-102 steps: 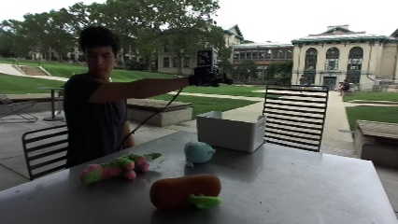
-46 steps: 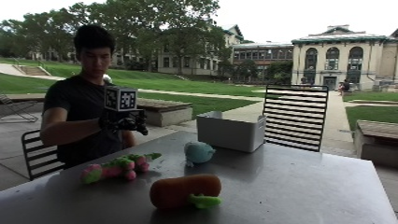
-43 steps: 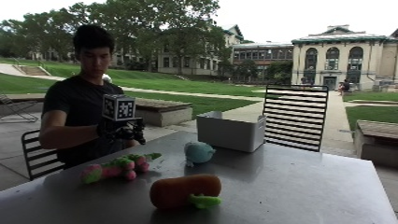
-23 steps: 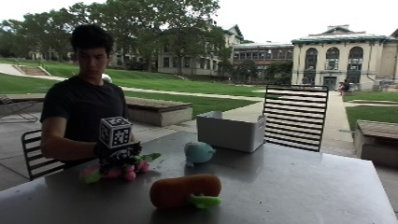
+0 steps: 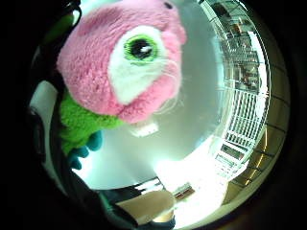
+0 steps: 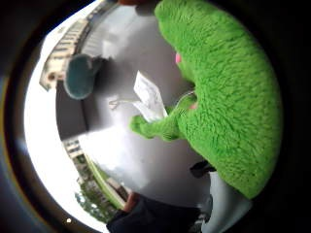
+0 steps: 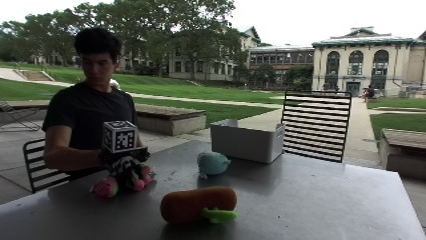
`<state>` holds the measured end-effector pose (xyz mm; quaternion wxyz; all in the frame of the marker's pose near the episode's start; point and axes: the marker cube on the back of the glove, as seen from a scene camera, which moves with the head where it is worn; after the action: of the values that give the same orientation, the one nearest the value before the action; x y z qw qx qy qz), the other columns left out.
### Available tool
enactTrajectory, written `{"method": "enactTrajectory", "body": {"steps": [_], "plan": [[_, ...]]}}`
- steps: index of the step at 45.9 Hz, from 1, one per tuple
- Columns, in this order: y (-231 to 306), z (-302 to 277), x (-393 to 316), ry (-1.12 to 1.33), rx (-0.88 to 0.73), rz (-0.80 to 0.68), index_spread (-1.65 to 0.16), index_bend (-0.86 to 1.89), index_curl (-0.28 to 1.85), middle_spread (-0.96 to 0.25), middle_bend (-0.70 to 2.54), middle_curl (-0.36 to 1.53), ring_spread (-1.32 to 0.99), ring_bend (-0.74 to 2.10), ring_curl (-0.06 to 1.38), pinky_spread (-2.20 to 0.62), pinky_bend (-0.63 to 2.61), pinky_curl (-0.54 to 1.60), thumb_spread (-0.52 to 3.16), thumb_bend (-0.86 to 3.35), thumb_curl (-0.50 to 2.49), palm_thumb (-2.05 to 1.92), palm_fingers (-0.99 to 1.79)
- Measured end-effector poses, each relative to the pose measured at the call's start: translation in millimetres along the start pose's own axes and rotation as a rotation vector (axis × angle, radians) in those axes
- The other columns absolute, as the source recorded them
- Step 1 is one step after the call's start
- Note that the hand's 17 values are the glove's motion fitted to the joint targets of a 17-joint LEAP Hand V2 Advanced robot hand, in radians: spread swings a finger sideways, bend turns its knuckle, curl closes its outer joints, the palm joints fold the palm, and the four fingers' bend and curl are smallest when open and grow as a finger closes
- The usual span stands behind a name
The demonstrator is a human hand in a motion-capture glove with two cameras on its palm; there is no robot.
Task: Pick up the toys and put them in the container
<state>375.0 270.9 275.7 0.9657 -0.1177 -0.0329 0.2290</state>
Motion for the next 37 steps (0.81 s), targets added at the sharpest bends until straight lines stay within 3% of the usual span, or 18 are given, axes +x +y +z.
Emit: {"method": "enactTrajectory", "body": {"steps": [1,4,10,14,20,37], "plan": [[-1,-1,1,0.014,0.008,-0.002,-0.04,1.31,0.71,-0.12,0.07,0.07,-0.29,0.93,0.25,-0.32,1.07,0.38,1.36,0.48,0.44,0.84,0.83],[-2,-6,3,0.057,0.042,-0.003,-0.03,1.25,0.71,-0.16,0.25,0.12,-0.34,1.11,0.33,-0.36,0.92,0.34,1.4,0.57,0.48,0.95,1.1],[-5,-26,-4,0.043,0.072,-0.001,-0.04,1.14,0.73,-0.25,0.53,0.23,-0.36,1.14,0.36,-0.37,0.79,0.32,1.52,0.69,0.55,1.05,1.21],[-7,-51,-13,0.023,0.08,-0.017,-0.06,0.96,0.72,-0.28,0.7,0.3,-0.36,1.12,0.36,-0.41,0.81,0.33,1.39,0.64,0.6,1.04,1.16],[-17,-119,-38,-0.013,0.15,-0.047,-0.1,0.69,0.72,-0.31,0.68,0.31,-0.41,1.16,0.38,-0.45,0.93,0.37,1.11,0.35,0.6,0.74,0.97],[-20,-305,-184,-0.082,0.342,-0.169,-0.21,0.39,0.82,-0.35,0.55,0.32,-0.45,1.14,0.39,-0.46,1.01,0.38,0.87,0.23,0.72,0.7,0.91]]}}
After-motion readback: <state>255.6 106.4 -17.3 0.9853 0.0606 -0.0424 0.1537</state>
